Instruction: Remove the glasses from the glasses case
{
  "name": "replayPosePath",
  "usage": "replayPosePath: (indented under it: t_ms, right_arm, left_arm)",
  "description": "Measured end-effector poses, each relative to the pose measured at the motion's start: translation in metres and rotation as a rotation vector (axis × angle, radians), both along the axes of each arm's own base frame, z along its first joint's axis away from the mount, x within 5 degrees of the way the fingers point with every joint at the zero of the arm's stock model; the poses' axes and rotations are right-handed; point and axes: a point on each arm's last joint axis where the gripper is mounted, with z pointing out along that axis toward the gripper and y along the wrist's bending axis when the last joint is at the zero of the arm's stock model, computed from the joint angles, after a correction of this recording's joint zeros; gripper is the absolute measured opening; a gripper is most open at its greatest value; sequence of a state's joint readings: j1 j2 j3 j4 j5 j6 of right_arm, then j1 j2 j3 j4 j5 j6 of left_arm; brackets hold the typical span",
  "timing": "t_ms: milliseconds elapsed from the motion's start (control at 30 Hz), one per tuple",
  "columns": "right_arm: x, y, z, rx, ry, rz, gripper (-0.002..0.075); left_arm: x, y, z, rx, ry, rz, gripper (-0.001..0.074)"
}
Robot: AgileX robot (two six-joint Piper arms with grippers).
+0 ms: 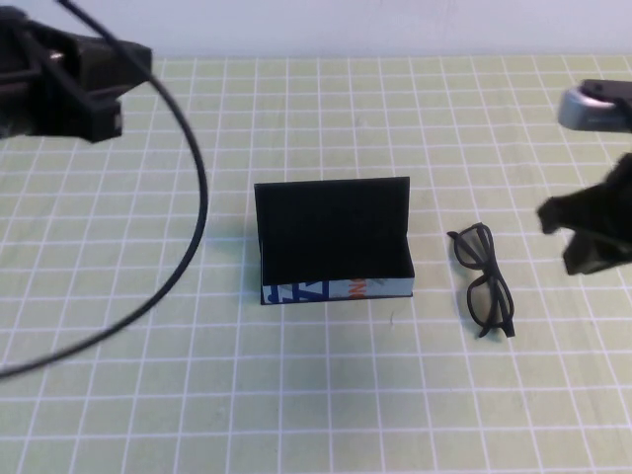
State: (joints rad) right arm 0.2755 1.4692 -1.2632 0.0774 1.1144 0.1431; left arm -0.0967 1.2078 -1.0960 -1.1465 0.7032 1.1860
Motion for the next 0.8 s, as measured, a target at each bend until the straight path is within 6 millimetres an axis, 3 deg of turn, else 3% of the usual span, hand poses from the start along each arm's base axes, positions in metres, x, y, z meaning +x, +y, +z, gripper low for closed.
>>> replayPosePath:
  t_ms: [133, 367, 567, 667, 800]
  right_arm:
    - [-0.057, -0.015, 0.018, 0.044, -0.086, -0.004, 0.0024]
    - [-0.16, -0.043, 0.021, 0.094, -0.266, 0.007, 0.0015]
    - [-0.232, -0.062, 0.018, 0.171, -0.534, 0.032, -0.0009]
    - [-0.257, -0.069, 0.013, 0.218, -0.676, 0.028, -0.0013]
    - [-0.265, -0.069, -0.001, 0.275, -0.766, 0.028, -0.0015]
  left_arm:
    - [-0.042, 0.008, 0.0, -0.014, -0.066, 0.061, -0.0004]
    - [-0.118, 0.027, -0.032, -0.071, -0.179, 0.213, -0.0004]
    - [-0.174, 0.04, -0.068, -0.123, -0.312, 0.311, -0.0004]
    - [-0.192, 0.044, -0.09, -0.138, -0.361, 0.335, -0.0004]
    - [-0.206, 0.049, -0.118, -0.152, -0.408, 0.367, -0.0004]
